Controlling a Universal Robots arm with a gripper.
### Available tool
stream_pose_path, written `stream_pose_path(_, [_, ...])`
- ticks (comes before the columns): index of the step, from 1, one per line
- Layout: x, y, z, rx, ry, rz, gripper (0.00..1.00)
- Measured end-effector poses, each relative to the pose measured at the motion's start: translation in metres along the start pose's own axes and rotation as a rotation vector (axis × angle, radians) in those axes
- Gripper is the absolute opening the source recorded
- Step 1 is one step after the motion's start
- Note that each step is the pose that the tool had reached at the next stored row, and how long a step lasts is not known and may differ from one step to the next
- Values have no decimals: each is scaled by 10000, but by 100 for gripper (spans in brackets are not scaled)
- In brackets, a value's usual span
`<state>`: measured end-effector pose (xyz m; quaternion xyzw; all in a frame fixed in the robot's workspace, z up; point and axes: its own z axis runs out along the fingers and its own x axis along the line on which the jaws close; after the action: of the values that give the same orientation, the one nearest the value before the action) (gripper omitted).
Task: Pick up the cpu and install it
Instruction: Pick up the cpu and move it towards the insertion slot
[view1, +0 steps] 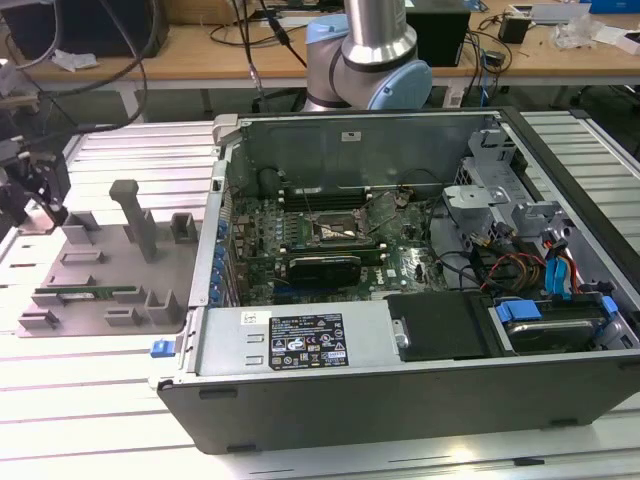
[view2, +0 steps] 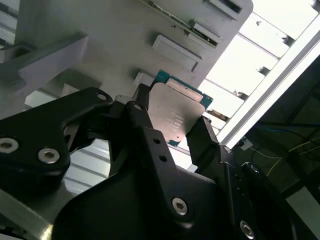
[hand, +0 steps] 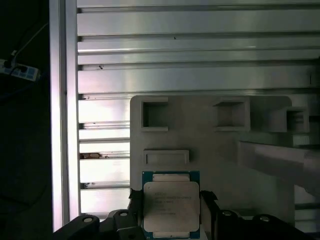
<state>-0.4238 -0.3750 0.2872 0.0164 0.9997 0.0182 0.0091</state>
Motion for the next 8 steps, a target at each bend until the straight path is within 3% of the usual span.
stream_pose_path(8, [-6,12,-311,0,0,0,54])
